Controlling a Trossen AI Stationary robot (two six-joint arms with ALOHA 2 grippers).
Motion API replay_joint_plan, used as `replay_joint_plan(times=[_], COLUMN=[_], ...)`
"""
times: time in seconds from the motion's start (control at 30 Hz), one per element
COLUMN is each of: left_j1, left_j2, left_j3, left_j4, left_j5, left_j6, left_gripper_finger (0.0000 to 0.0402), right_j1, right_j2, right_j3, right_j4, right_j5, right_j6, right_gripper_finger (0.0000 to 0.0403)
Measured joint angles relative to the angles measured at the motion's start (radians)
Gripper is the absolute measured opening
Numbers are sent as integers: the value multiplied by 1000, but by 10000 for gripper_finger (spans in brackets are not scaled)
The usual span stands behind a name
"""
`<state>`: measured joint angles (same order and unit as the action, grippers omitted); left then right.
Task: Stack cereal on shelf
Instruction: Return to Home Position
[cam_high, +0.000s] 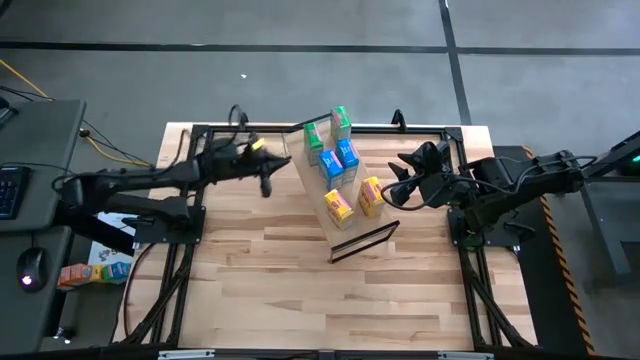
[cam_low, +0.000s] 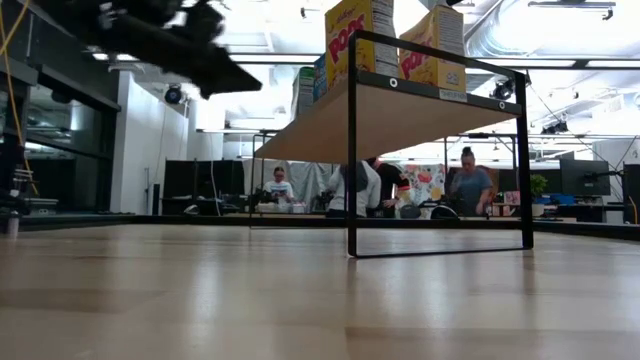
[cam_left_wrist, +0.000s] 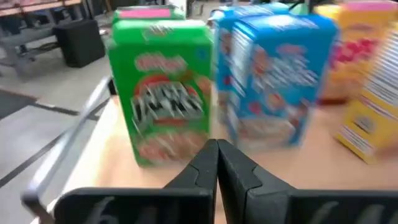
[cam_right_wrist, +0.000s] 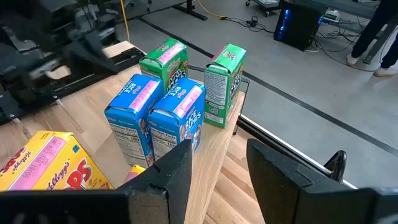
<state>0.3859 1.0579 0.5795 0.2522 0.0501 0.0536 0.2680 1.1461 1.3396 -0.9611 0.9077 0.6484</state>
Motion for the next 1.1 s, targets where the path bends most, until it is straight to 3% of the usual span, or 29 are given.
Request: replay_joint_plan(times=[0.17, 0.3, 0.4, 0.67, 0.93, 1.1], left_j1=[-28, -29, -29, -89, -224, -301], left_j2=[-214, -384, -501, -691, -733, -730], left_j3=[-279, -481, -560, -568, -567, -567], left_j4=[215, 365, 369, 92, 112, 111], left_j5=[14, 136, 224, 255, 148, 142], left_j6=[-16, -24, -65, -79, -60, -51], left_gripper_finger=[0, 0, 0, 0, 0, 0], right_j1=[0, 0, 0, 0, 35, 140], right_j2=[0, 0, 0, -12, -15, -58], right_j3=[0, 0, 0, 0, 0, -124], right_j4=[0, 0, -5, -101, -369, -299], right_j5=[-3, -4, -5, -83, -159, -178], right_j6=[-1, -1, -5, -37, 180, 218], right_gripper_finger=[147, 147, 147, 147, 145, 117])
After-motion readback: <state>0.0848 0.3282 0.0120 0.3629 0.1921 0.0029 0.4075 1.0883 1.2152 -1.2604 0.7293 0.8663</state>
